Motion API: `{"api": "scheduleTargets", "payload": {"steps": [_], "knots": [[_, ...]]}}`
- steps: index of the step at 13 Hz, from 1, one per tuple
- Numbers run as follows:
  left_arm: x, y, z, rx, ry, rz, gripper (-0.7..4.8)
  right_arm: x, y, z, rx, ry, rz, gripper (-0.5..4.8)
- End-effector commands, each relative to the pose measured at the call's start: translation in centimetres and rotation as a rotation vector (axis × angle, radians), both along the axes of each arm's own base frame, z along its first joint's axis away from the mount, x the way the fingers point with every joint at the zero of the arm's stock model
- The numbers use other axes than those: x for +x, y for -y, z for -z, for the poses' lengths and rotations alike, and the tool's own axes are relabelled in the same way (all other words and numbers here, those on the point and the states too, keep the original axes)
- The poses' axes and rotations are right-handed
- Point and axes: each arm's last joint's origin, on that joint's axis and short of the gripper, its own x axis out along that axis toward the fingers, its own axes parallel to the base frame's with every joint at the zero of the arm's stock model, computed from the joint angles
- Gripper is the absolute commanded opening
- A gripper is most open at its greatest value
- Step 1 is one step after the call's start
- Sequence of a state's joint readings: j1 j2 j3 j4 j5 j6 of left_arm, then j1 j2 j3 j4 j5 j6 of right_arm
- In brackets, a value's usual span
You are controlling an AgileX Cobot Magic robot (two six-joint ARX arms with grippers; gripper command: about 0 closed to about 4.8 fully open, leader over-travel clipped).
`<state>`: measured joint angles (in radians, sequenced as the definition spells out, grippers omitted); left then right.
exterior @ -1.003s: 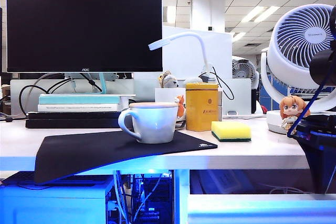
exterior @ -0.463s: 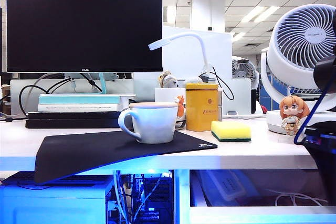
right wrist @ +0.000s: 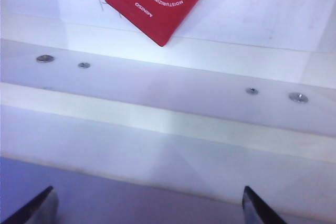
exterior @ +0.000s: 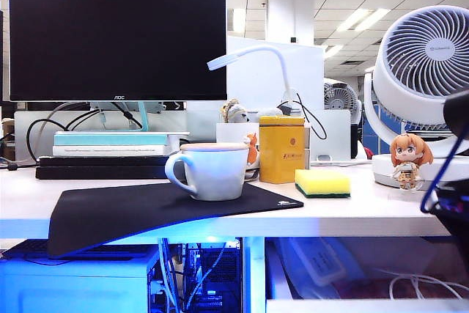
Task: Open the drawer, place the cleaning sponge inside, then close the drawer.
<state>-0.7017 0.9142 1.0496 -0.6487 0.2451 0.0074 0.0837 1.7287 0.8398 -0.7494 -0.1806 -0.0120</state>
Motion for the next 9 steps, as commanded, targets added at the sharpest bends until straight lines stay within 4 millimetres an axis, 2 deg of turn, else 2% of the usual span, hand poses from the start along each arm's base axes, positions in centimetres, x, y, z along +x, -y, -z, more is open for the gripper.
{"api": "scheduleTargets", "payload": {"steps": [1, 4, 6, 7, 9], "knots": [[0.0, 0.0, -0.1, -0.005, 0.008, 0.007, -0.06, -0.7, 0.0, 0.2, -0.001, -0.037, -0.016, 4.79], [0.0, 0.0, -0.1, -0.005, 0.008, 0.007, -0.06, 0.0, -0.1, -0.9, 0.012, 0.077, 0.010, 4.79], [0.0, 0.0, -0.1, -0.005, 0.008, 0.007, -0.06, 0.8, -0.4, -3.0, 0.107, 0.182, 0.023, 4.79], [0.0, 0.0, -0.1, -0.005, 0.008, 0.007, -0.06, 1.3, -0.5, -4.0, 0.128, 0.220, 0.034, 4.79], [0.0, 0.0, -0.1, -0.005, 0.008, 0.007, -0.06, 3.5, -0.7, -8.1, 0.162, 0.346, 0.105, 4.79]]}}
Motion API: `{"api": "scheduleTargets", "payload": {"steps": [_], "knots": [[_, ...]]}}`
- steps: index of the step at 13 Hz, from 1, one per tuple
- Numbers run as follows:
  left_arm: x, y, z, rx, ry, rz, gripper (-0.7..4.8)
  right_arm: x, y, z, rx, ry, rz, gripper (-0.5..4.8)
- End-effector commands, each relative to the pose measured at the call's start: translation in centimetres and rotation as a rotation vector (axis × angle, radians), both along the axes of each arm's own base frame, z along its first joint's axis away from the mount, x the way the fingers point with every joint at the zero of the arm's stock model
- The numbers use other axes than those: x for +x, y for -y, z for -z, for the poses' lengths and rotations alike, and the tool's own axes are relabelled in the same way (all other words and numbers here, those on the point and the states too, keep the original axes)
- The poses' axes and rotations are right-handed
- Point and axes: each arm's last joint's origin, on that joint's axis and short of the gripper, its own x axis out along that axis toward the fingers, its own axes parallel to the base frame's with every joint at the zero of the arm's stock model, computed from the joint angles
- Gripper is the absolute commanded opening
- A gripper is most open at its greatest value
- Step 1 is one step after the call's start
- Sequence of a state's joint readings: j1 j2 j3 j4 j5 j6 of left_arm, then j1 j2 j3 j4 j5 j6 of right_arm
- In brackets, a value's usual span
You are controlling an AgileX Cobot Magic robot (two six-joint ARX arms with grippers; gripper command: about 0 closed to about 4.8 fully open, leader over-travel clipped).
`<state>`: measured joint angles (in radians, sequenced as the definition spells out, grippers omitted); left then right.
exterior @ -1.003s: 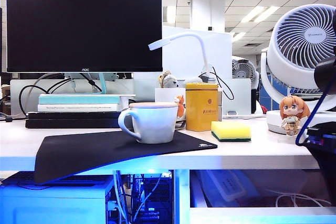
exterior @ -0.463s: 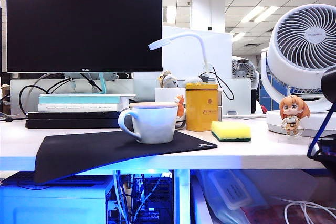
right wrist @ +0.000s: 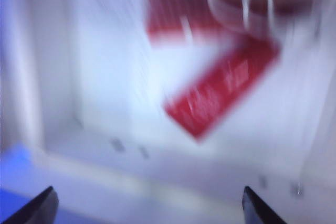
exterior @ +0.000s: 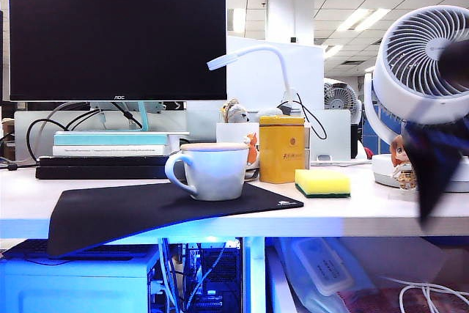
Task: Open the drawer, place the cleaning sponge inside, then close the drawer.
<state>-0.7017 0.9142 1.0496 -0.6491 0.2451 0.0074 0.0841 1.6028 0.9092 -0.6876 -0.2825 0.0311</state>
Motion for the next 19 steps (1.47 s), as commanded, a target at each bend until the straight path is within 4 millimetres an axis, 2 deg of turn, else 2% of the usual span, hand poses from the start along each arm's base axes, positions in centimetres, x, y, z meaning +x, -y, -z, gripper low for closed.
{"api": "scheduleTargets", "payload": {"steps": [1, 3, 5, 8, 13, 16, 18, 19], "knots": [[0.0, 0.0, -0.1, -0.006, 0.009, 0.007, -0.06, 3.0, -0.4, -5.4, 0.093, 0.160, 0.109, 4.79], [0.0, 0.0, -0.1, -0.006, 0.009, 0.007, -0.06, 4.1, -0.6, -7.3, 0.148, 0.213, 0.173, 4.79], [0.0, 0.0, -0.1, -0.006, 0.009, 0.007, -0.06, 5.4, -1.0, -9.2, 0.307, 0.332, 0.128, 4.79], [0.0, 0.0, -0.1, -0.006, 0.010, 0.007, -0.06, 6.1, -1.4, -9.9, 0.431, 0.396, 0.099, 4.79], [0.0, 0.0, -0.1, -0.006, 0.010, 0.006, -0.06, 6.1, -1.4, -9.9, 0.442, 0.390, 0.124, 4.79], [0.0, 0.0, -0.1, -0.006, 0.009, 0.006, -0.06, 6.7, -1.5, -10.8, 0.463, 0.493, 0.056, 4.79], [0.0, 0.0, -0.1, -0.006, 0.008, 0.006, -0.06, 7.2, -4.4, -12.7, 0.223, 0.657, 0.035, 4.79], [0.0, 0.0, -0.1, -0.006, 0.009, 0.006, -0.06, 7.2, -5.2, -13.0, 0.185, 0.682, 0.022, 4.79]]}}
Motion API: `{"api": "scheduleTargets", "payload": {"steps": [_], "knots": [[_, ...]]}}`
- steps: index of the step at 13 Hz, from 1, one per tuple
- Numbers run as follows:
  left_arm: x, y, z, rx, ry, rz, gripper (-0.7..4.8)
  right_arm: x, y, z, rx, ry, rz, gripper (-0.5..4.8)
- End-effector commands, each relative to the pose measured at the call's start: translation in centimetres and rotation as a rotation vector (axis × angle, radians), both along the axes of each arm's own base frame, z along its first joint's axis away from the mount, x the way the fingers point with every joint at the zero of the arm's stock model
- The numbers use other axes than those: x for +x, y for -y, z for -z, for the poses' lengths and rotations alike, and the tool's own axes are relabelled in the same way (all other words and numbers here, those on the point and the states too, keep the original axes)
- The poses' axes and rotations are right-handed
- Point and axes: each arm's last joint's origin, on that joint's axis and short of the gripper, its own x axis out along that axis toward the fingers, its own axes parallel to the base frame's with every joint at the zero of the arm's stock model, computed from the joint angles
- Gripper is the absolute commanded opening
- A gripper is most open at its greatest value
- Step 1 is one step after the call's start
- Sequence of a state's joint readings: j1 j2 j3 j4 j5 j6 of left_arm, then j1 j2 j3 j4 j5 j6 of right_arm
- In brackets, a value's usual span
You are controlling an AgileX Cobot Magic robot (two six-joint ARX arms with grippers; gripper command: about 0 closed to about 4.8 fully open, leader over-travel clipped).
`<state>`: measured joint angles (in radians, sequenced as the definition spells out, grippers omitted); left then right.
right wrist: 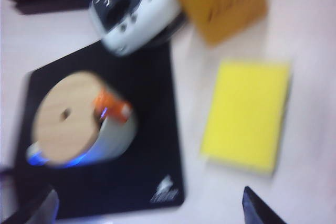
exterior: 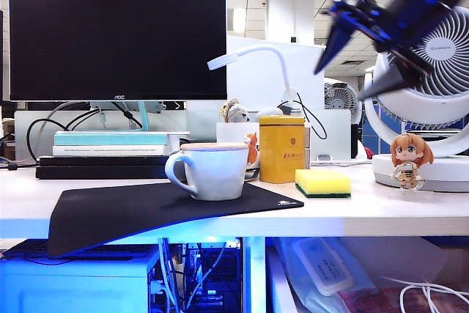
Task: Open the drawer, place the cleaning sponge inside, then close the drawer.
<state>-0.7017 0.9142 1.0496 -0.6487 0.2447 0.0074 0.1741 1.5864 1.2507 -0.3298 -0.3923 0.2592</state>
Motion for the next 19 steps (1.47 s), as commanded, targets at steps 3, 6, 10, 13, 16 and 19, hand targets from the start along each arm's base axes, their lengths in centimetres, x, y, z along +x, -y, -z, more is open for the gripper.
{"api": "scheduleTargets", "payload": {"steps": [3, 6, 10, 13, 16, 19], "knots": [[0.0, 0.0, -0.1, -0.005, 0.006, 0.008, -0.06, 1.8, -2.7, -0.5, -0.184, -0.062, 0.033, 4.79], [0.0, 0.0, -0.1, -0.004, 0.005, 0.008, -0.06, 3.9, -3.1, 0.3, -0.183, -0.105, 0.018, 4.79], [0.0, 0.0, -0.1, -0.004, 0.005, 0.008, -0.06, 6.5, -3.5, 2.4, -0.209, -0.171, 0.035, 4.79], [0.0, 0.0, -0.1, -0.004, 0.005, 0.008, -0.06, 8.2, -2.4, 5.0, -0.208, -0.224, 0.072, 4.79], [0.0, 0.0, -0.1, -0.004, 0.006, 0.008, -0.06, 9.3, -0.7, 6.8, -0.135, -0.275, 0.102, 4.79], [0.0, 0.0, -0.1, -0.003, 0.006, 0.006, -0.06, 10.0, -0.7, 7.2, -0.100, -0.248, 0.093, 4.79]]}}
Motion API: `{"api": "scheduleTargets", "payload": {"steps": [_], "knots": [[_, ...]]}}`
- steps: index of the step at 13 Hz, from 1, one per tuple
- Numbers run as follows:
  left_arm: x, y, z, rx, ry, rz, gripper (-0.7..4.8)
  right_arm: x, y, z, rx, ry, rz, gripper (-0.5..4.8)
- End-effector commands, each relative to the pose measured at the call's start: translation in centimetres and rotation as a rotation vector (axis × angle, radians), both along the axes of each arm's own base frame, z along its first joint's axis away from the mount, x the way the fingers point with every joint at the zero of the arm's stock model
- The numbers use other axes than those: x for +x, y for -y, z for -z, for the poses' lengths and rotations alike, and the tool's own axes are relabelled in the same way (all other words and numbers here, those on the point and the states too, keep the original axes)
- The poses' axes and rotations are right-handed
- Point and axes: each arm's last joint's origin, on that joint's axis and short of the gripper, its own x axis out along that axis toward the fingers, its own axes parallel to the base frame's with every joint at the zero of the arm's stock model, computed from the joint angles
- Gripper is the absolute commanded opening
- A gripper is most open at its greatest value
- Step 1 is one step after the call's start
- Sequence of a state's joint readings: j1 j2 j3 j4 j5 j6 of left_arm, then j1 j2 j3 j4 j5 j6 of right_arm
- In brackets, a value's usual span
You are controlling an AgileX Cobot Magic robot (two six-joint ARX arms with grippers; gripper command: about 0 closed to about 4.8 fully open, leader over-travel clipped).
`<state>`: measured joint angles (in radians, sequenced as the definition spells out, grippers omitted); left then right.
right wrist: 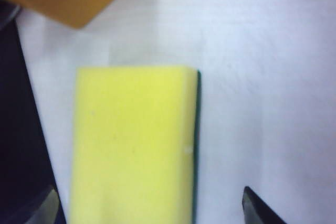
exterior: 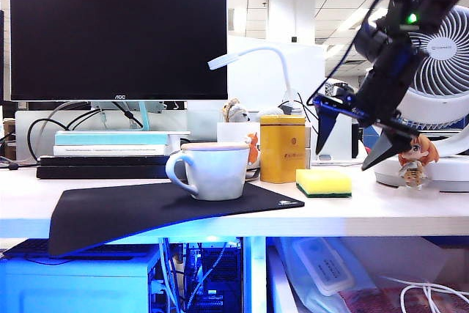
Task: Open the drawer, place the cleaning sponge inside, then close the drawer.
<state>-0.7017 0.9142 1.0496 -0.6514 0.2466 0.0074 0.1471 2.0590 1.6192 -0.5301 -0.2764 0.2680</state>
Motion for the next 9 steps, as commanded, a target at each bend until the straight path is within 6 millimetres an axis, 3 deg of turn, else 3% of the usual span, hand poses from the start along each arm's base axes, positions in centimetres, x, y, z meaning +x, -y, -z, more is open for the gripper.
{"api": "scheduleTargets", "payload": {"steps": [1, 9], "knots": [[0.0, 0.0, -0.1, -0.004, 0.009, 0.004, -0.06, 0.3, -0.9, -0.5, 0.014, 0.051, -0.018, 4.79], [0.0, 0.0, -0.1, -0.003, 0.008, 0.004, -0.06, 0.3, -2.1, -0.3, -0.034, 0.073, -0.010, 4.79]]}}
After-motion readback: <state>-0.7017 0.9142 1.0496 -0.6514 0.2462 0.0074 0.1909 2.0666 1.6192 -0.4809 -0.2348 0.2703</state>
